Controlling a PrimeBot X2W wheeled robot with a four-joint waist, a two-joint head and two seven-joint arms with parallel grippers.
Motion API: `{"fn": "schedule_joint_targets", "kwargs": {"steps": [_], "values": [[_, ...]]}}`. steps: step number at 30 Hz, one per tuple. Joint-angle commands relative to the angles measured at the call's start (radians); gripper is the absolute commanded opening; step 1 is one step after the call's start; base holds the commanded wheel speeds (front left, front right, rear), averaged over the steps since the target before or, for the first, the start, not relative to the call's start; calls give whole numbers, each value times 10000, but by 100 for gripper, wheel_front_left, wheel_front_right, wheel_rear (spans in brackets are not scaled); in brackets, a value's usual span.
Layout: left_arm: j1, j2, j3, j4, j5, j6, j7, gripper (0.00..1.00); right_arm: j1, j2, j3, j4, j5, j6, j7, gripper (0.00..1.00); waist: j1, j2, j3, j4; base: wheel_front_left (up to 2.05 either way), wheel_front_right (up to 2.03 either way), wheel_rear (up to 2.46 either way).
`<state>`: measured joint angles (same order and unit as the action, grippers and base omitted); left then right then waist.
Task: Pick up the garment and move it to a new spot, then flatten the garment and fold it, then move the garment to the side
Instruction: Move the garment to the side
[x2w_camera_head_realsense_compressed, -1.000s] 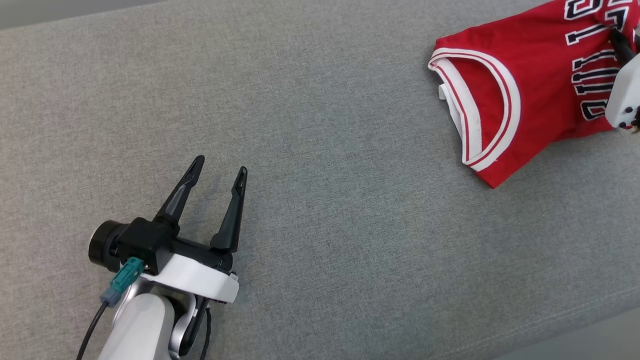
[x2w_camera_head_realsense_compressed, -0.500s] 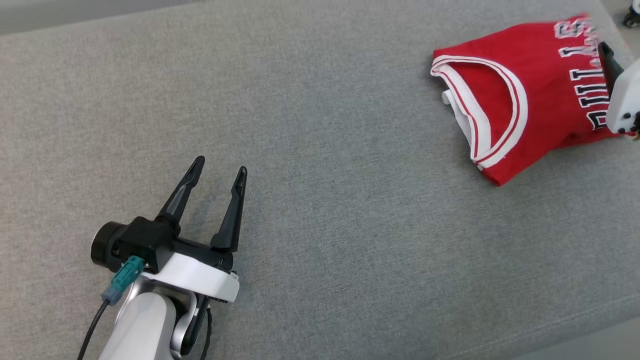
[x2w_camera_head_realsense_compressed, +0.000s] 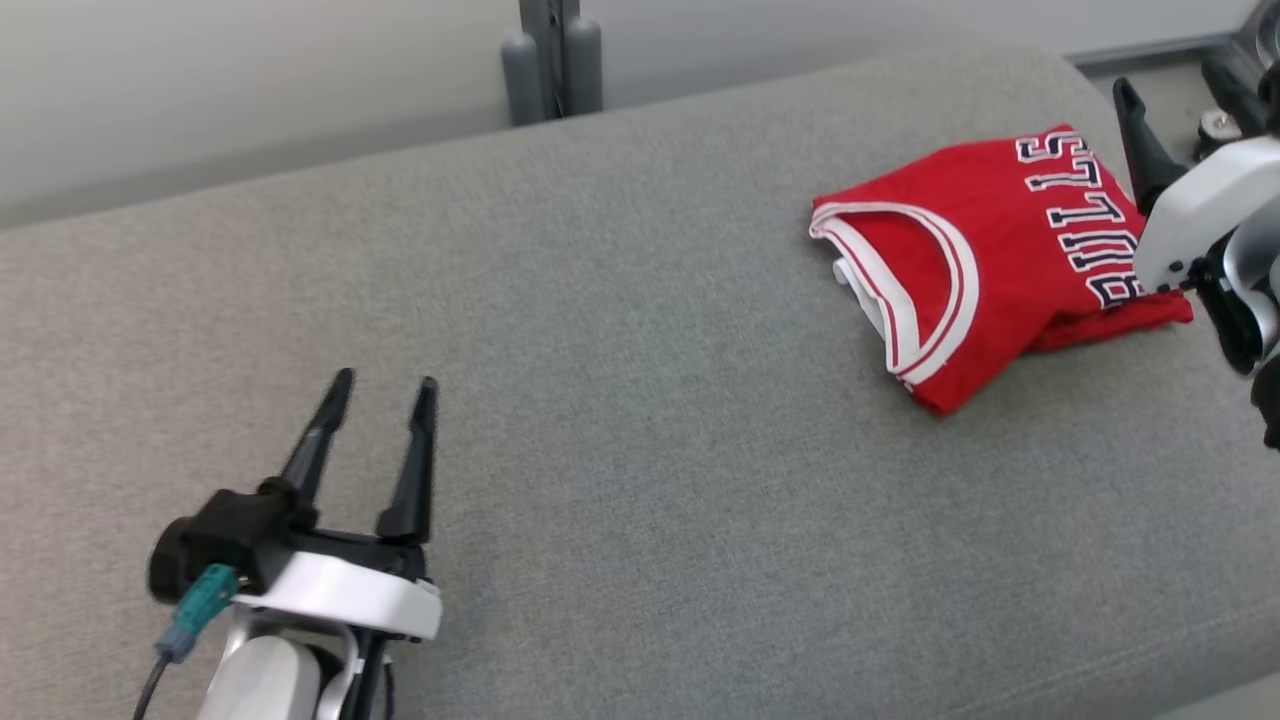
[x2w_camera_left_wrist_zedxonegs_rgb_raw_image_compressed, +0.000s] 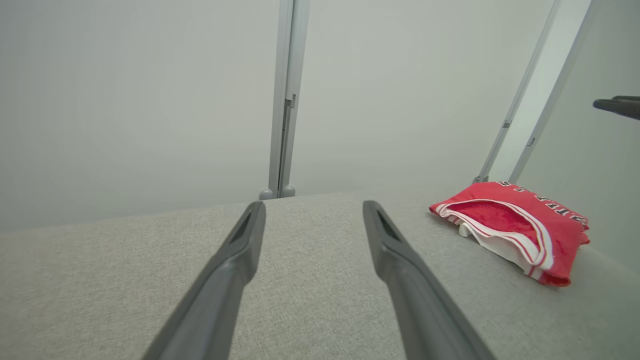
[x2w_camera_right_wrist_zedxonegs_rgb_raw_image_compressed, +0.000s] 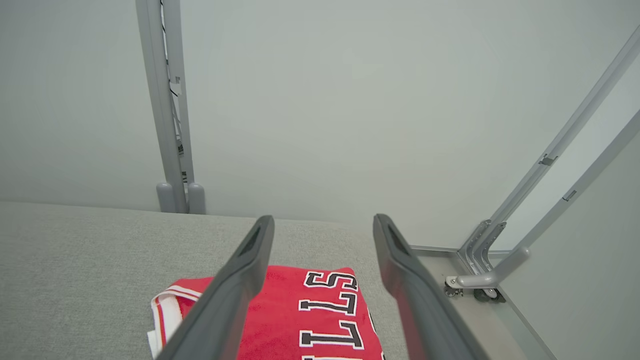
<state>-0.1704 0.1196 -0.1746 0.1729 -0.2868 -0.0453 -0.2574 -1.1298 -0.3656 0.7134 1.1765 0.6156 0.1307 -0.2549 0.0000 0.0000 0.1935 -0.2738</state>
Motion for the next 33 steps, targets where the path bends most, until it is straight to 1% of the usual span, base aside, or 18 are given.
{"fn": "schedule_joint_targets", "kwargs": {"steps": [1, 3, 6, 11, 15, 16, 21, 24, 29, 33], "values": [[146, 101, 224, -98, -89, 118, -53, 100, 459, -90, -184, -409, 106, 3, -101, 100, 0, 0, -499, 237, 0, 0, 0], [289, 121, 429, -289, -119, 226, -56, 100, 874, -296, -574, -1258, 116, 3, -112, 100, 0, 0, -715, 400, 0, 0, 0], [517, 251, 754, -583, -157, 367, -71, 100, 1990, -493, -1253, -2510, -66, 3, -100, 100, 0, 0, -1001, 704, 0, 0, 0], [977, 317, 1131, -938, -265, 556, -73, 100, 4144, -546, -2833, -4458, -699, 3, -104, 100, 0, 0, -1395, 1262, 0, 0, 0], [1398, 214, 1262, -1073, -425, 571, -79, 100, 5960, -200, -4113, -5781, -1339, 3, -105, 100, 0, 0, -1764, 1634, 0, 0, 0], [1398, 214, 1262, -1073, -425, 571, -79, 100, 5960, -200, -4113, -5781, -1339, 3, -105, 100, 0, 0, -1764, 1634, 0, 0, 0], [1860, 119, 1408, -1160, -485, 502, -80, 100, 7778, 426, -5244, -7154, -2037, 3, -104, 100, 0, 0, -1991, 1928, 0, 0, 0], [2051, 13, 1446, -1128, -531, 386, -80, 100, 8531, 780, -5647, -7735, -2370, 3, -105, 100, 0, 0, -2033, 2022, 0, 0, 0], [2319, -189, 1508, -998, -427, 314, -81, 100, 9452, 1446, -6267, -8451, -2754, 3, -105, 100, 0, 0, -2102, 2175, 0, 0, 0], [2433, -261, 1508, -801, -173, 387, -82, 100, 9964, 1787, -6473, -8739, -3080, 3, -107, 100, 0, 0, -2120, 2247, 0, 0, 0]]}}
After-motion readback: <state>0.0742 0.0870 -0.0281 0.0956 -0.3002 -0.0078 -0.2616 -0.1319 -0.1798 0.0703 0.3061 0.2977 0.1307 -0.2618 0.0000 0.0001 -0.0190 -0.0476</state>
